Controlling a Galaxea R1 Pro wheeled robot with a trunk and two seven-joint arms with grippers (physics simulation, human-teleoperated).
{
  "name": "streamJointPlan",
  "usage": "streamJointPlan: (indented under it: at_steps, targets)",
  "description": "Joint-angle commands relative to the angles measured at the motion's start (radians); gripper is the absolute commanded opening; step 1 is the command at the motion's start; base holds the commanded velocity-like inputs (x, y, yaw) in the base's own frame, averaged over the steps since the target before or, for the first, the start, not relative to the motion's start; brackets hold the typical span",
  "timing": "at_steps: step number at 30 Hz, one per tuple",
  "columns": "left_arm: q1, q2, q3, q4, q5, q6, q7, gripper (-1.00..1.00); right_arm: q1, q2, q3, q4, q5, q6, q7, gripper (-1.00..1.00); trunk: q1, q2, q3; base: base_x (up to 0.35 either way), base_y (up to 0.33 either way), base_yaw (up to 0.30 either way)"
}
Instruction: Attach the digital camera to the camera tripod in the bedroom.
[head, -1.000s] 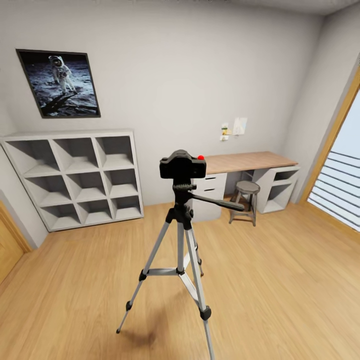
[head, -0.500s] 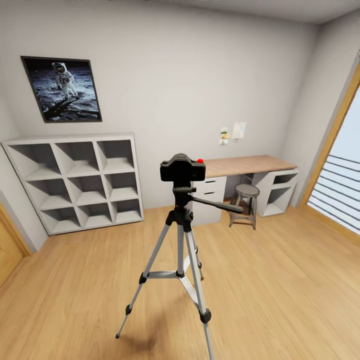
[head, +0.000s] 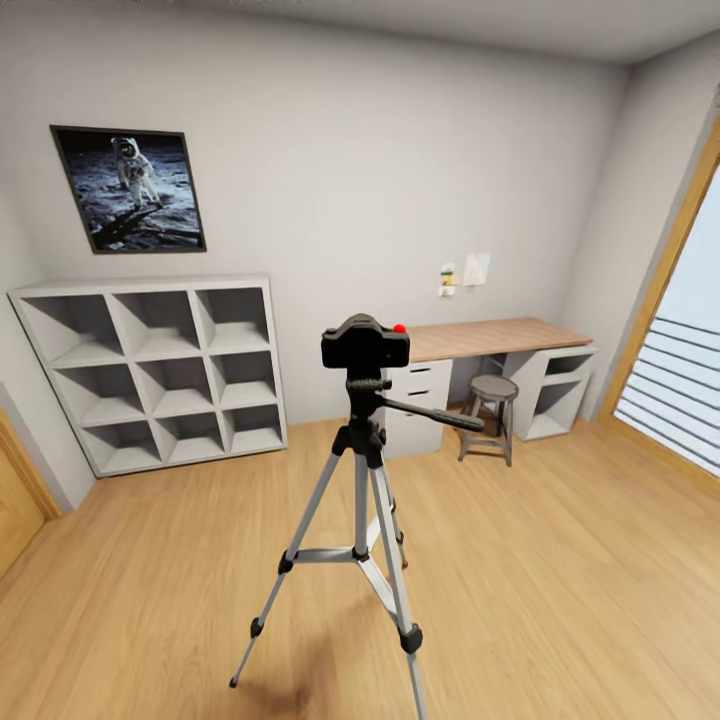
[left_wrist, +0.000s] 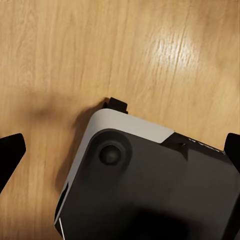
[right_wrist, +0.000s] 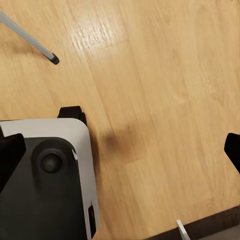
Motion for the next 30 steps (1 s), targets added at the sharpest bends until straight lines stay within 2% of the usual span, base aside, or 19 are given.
streamJointPlan:
  at_steps: [1,15,19,21,30]
  targets:
    - [-0.001,0.000,-0.008,0.000,0.007,0.000,0.003,1.00,-0.002,0.000,0.008,0.003,-0.011,-0.002,0.005,1.00,0.000,-0.001,0.000,0.000,0.000,0.000]
    - [0.001,0.007,-0.007,0.000,0.007,0.011,0.001,1.00,-0.001,0.000,0.008,0.004,-0.011,-0.001,0.005,1.00,0.000,-0.001,0.022,0.000,0.000,0.000]
    - [0.001,0.011,-0.007,0.000,0.007,0.019,0.001,1.00,0.018,0.005,0.009,0.004,-0.011,-0.002,0.005,1.00,0.000,-0.001,0.028,0.000,0.000,0.000]
    - [0.001,0.015,-0.007,0.000,0.008,0.032,0.001,1.00,0.063,0.027,0.009,0.003,-0.010,-0.001,0.005,1.00,0.000,-0.001,0.032,0.000,0.000,0.000]
    - [0.001,0.012,-0.008,0.000,0.007,0.003,0.002,1.00,0.088,0.032,0.008,0.003,-0.009,-0.002,0.006,1.00,0.000,-0.001,0.046,0.000,0.000,0.000]
